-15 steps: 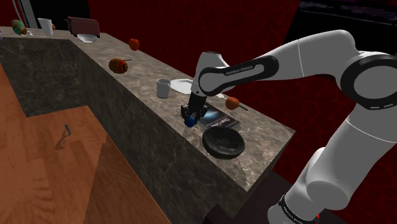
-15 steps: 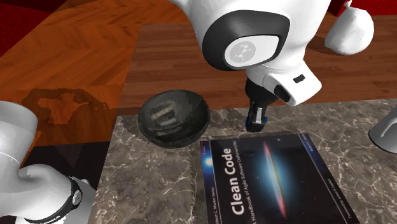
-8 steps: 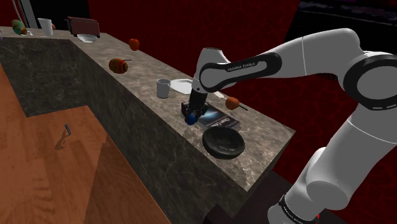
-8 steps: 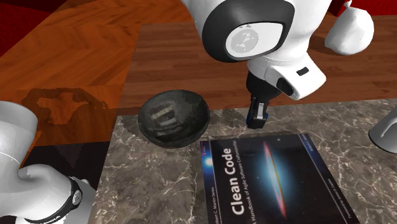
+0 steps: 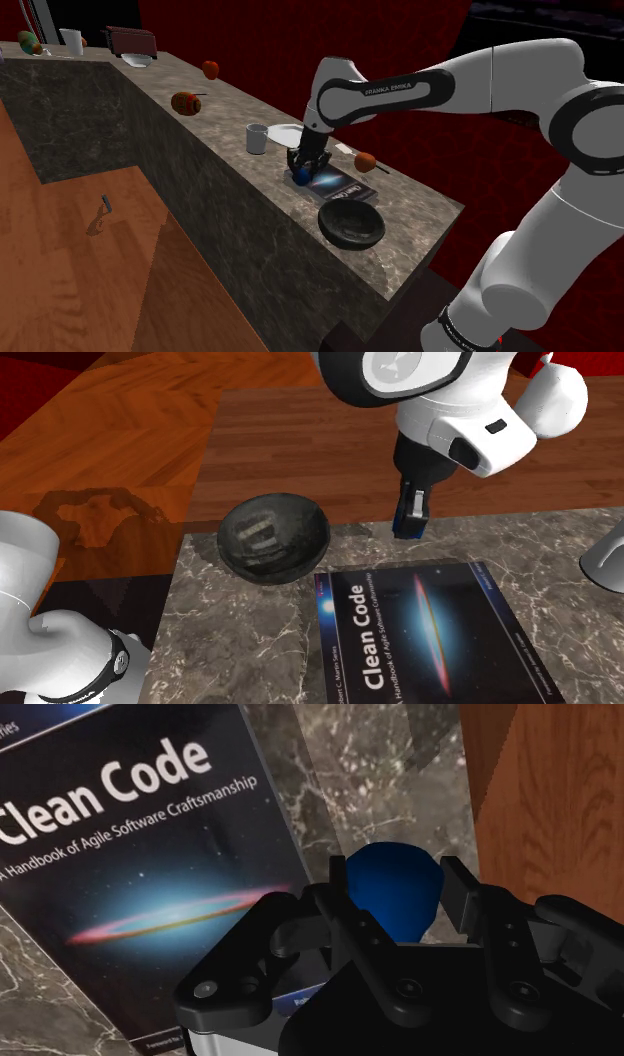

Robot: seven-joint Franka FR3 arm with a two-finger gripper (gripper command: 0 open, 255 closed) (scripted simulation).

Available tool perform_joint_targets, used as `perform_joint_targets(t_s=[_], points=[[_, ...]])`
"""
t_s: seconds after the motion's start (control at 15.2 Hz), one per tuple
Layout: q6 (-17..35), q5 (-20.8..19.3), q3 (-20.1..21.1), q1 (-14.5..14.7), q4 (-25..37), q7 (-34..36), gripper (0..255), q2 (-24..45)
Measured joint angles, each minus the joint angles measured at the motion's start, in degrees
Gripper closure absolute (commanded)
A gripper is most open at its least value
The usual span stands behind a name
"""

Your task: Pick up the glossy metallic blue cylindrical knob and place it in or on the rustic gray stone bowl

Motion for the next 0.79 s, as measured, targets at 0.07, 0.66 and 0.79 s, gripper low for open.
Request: perform_joint_targets(t_s=[0.07, 0.66, 0.79], points=[[-0.79, -0.02, -0.01, -0.01, 0.59, 0.06, 255, -0.20], [-7.52, -0.16, -0.12, -0.09, 6.26, 0.48, 255, -1.26], [-9.09, -0.20, -0.07, -0.05, 7.74, 0.71, 255, -1.37]])
